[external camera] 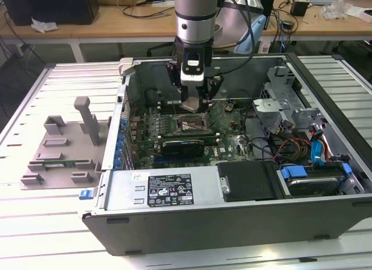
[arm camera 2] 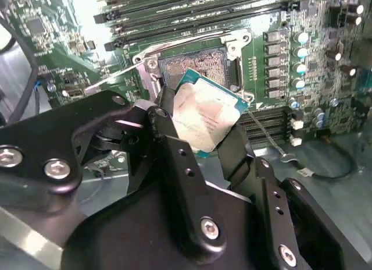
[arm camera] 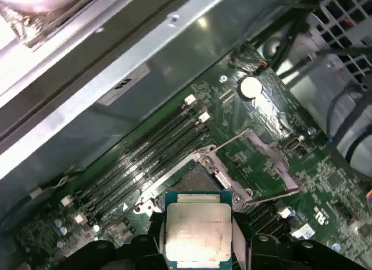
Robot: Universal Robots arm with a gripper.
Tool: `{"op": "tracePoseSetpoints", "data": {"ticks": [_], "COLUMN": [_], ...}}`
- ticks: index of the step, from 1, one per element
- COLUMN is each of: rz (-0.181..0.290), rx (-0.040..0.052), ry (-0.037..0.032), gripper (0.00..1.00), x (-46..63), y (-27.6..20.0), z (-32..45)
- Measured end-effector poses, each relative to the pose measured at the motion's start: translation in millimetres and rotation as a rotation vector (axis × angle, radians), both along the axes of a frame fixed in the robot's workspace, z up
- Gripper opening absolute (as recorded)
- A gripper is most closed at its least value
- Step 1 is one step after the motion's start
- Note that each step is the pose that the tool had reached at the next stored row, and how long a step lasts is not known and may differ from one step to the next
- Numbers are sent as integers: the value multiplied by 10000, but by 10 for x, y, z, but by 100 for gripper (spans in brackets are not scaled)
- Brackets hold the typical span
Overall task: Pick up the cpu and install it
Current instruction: 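Place the cpu into insertion slot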
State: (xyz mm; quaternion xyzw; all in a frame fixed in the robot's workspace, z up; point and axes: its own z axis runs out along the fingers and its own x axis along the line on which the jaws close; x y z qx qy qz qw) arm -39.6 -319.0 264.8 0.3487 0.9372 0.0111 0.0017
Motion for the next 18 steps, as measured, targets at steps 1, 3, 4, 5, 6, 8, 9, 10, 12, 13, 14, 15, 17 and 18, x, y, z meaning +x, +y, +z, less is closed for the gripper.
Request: {"op": "tracePoseSetpoints", "data": {"ticks": [1,3,4,5,6,8,9,10,12,13,14,15,17,18], "rz": [-624,-1803,-2404,-2682,-2916,-3606,-3924,-4141,-4982,-5158,-5312,-5560,-5944,-6327], "rx": [-1,-3,-5,-5,-6,-9,-9,-9,-11,-11,-11,-11,-11,-11], "ry": [0,0,0,0,0,0,0,0,0,0,0,1,0,1], "gripper": [55,55,55,55,55,55,55,55,55,55,55,55,55,55], "x": [0,0,0,0,0,0,0,0,0,0,0,0,0,0], "y": [0,0,0,0,0,0,0,0,0,0,0,0,0,0], "z": [-2,-6,-8,-10,-10,-13,-15,-16,-21,-23,-24,-25,-28,-31]}}
